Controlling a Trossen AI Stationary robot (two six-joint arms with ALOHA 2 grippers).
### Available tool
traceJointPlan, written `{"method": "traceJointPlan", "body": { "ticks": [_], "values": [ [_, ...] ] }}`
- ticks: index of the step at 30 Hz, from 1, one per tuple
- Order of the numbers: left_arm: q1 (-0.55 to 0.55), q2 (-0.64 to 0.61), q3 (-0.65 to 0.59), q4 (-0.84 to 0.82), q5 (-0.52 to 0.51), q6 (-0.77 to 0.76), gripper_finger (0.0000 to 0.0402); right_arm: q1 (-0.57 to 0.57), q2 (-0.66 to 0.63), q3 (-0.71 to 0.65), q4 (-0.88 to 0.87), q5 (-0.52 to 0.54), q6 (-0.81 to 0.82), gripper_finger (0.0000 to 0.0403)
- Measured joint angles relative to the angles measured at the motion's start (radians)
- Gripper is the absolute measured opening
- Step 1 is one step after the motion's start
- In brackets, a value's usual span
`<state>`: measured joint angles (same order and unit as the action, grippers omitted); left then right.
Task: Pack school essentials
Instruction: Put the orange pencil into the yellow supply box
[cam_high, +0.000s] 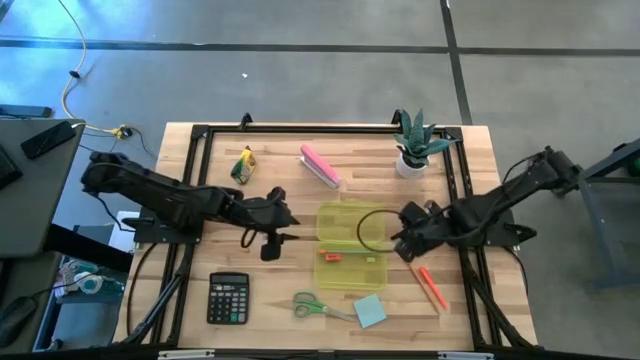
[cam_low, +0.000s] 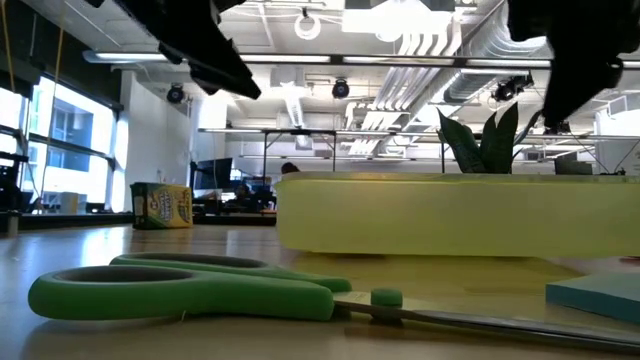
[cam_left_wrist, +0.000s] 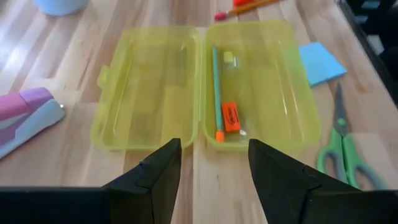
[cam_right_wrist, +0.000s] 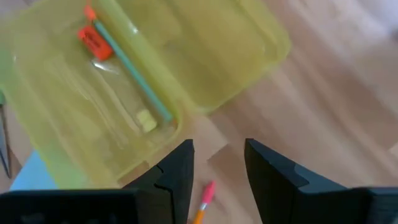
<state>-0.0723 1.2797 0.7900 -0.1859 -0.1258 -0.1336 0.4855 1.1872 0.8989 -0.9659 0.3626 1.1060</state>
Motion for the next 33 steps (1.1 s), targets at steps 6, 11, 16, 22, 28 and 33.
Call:
{"method": "traceJointPlan", "body": {
  "ticks": [6, 11, 16, 22, 28, 33],
  "values": [
    [0.007, -0.070, -0.084, 0.065, -0.024, -0.036, 0.0174, 0.085, 0.100, 0.000, -0.005, -0.040, 0.129, 0.0134],
    [0.006, -0.087, -0.096, 0.092, -0.025, -0.047, 0.0174, 0.126, 0.182, 0.000, -0.005, -0.079, 0.180, 0.0134],
    [0.006, -0.086, -0.096, 0.093, -0.024, -0.050, 0.0174, 0.131, 0.251, 0.000, 0.003, -0.127, 0.197, 0.0134],
    [0.006, -0.086, -0.096, 0.094, -0.024, -0.050, 0.0174, 0.130, 0.284, 0.000, 0.009, -0.161, 0.195, 0.0134],
    [0.006, -0.086, -0.096, 0.094, -0.023, -0.070, 0.0174, 0.113, 0.267, 0.002, -0.036, -0.170, 0.145, 0.0134],
    [0.006, -0.086, -0.096, 0.100, -0.022, -0.074, 0.0174, 0.088, 0.218, 0.002, -0.122, -0.162, 0.143, 0.0134]
  ]
}}
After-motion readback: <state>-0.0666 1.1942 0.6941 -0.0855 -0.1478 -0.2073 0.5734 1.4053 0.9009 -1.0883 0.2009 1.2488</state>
